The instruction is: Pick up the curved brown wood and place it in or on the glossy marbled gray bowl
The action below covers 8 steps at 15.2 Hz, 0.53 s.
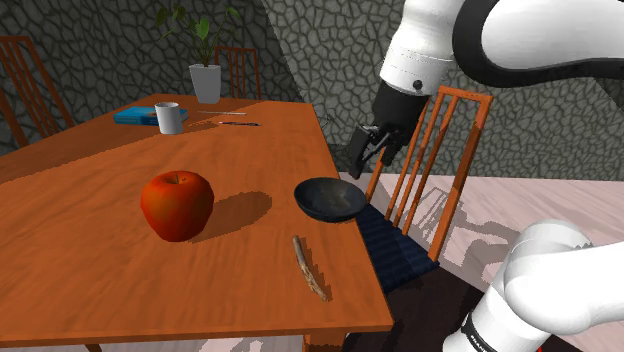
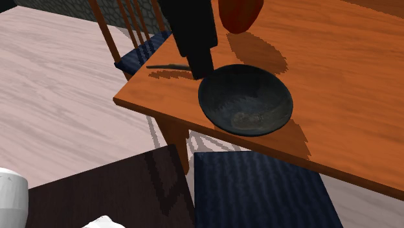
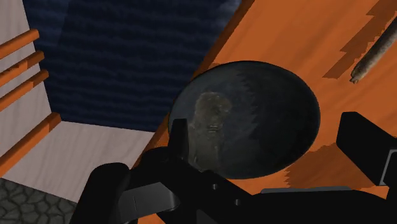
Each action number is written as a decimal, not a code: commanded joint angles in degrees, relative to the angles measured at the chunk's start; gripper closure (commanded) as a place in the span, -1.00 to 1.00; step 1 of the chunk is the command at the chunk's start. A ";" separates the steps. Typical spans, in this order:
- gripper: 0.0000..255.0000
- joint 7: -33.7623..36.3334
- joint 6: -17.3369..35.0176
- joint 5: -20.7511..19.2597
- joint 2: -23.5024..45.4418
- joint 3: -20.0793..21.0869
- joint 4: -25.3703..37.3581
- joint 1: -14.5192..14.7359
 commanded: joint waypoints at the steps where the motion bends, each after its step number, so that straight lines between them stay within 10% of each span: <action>1: -1.00 5.41 0.73 1.80 0.30 4.05 -0.26 -0.19; 8: -1.00 22.55 4.74 6.33 5.75 18.31 1.95 -3.42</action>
